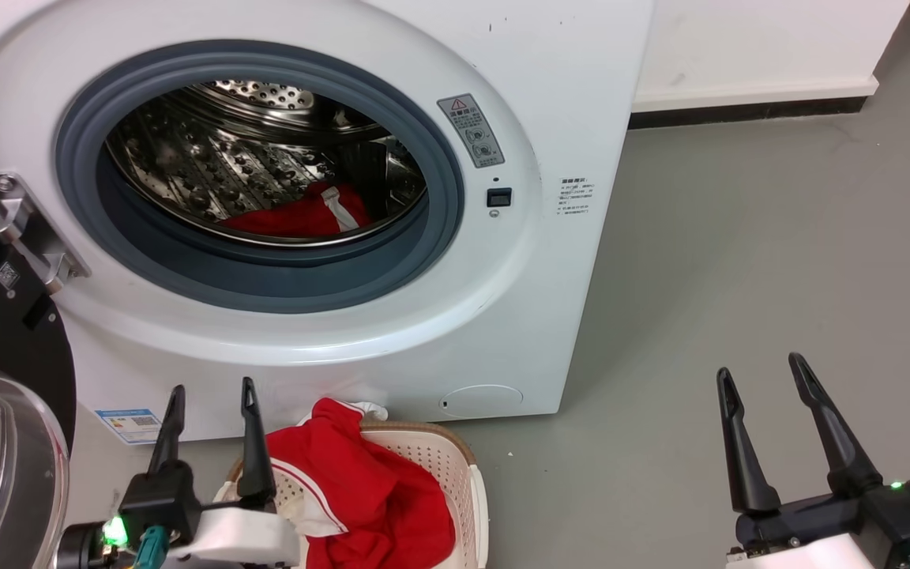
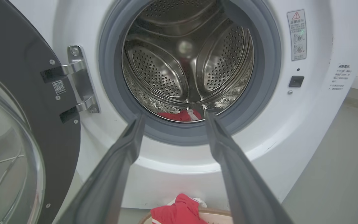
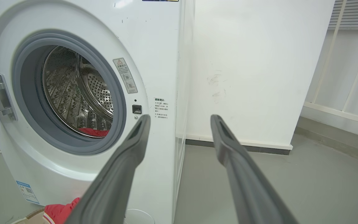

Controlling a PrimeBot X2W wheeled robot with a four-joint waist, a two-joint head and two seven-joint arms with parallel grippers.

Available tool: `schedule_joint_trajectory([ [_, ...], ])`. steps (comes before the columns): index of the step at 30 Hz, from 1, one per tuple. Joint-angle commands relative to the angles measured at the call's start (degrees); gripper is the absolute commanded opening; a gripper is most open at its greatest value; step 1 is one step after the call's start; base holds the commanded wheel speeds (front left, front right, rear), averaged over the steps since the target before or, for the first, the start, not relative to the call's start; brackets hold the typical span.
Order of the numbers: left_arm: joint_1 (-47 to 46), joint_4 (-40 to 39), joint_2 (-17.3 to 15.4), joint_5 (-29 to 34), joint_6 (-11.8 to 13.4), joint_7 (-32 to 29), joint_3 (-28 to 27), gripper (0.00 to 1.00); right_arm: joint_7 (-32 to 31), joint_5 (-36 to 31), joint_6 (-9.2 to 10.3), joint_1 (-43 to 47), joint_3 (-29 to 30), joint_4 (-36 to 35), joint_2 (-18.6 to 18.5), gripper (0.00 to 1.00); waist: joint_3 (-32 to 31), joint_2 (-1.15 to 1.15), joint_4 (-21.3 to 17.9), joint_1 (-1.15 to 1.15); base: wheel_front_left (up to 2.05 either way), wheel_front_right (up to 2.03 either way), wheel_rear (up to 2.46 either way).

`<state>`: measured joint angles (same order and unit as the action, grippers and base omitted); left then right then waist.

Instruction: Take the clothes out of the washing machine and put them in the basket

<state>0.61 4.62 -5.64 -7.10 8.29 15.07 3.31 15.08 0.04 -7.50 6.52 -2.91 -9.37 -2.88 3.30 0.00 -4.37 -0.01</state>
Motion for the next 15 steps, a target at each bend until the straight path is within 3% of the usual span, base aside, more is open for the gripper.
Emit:
schedule_joint_trajectory([
  [1,1.16,-1.37,0.46,0.68,-0.25,0.14,-0.78,1.0,0.14,0.33,0.02,0.86,0.1,0.05,0.01,1.0,-0.13,0.0,0.13,0.01,0.0,0.0,0.0],
  [15,0.87,-5.27,2.31,3.87,-2.7,0.14,-4.96,1.0,0.14,2.71,0.02,-0.12,0.82,0.48,0.01,1.0,0.98,0.0,-0.54,0.01,0.0,0.0,0.0],
])
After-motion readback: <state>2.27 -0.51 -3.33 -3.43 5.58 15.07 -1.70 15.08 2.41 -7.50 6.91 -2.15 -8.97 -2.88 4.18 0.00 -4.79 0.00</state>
